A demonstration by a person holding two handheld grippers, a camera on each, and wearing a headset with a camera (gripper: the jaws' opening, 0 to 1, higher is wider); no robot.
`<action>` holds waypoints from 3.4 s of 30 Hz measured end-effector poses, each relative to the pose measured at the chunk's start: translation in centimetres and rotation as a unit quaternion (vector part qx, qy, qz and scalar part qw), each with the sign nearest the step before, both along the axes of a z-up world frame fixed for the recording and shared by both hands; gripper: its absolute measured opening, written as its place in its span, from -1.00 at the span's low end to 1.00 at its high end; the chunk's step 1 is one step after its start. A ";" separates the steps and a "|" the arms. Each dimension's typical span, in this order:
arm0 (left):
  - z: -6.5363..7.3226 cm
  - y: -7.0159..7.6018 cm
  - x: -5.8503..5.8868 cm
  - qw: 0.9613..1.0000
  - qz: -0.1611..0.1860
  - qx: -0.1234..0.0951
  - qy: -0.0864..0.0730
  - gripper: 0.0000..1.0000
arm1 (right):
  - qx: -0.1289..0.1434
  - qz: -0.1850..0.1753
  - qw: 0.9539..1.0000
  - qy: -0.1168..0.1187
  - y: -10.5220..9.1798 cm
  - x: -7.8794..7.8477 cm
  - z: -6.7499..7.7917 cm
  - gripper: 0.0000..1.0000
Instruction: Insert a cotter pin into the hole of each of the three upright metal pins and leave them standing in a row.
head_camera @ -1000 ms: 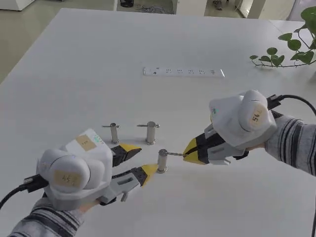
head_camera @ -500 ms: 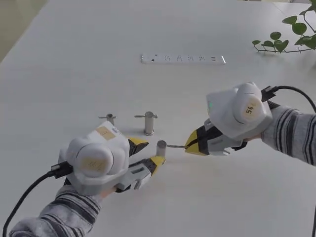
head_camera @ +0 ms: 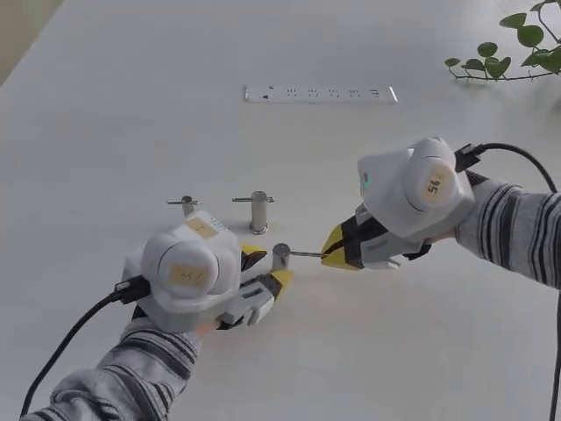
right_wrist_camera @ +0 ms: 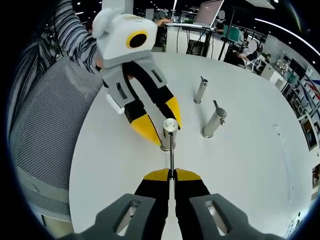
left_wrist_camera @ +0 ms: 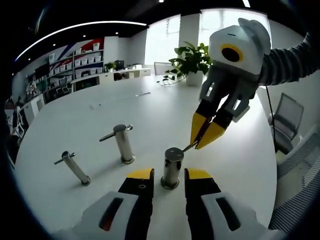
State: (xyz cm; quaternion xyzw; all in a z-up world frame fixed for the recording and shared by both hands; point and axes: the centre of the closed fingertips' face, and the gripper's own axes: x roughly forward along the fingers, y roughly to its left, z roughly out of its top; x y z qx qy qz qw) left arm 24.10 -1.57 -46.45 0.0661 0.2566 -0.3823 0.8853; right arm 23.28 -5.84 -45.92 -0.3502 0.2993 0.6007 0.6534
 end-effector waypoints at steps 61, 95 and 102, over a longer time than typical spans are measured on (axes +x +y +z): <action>-0.7 -0.7 0.5 0.998 0.040 -0.045 0.006 -0.78 | 0.029 -0.009 1.000 0.001 3.5 0.4 1.1 -0.96; -0.9 -0.6 0.4 0.997 0.054 -0.058 0.021 -0.77 | 0.039 -0.028 0.999 0.002 3.4 0.2 1.7 -1.00; -1.0 -0.6 0.4 0.997 0.053 -0.058 0.021 -0.77 | 0.040 -0.027 0.999 0.002 3.4 0.1 1.7 -1.00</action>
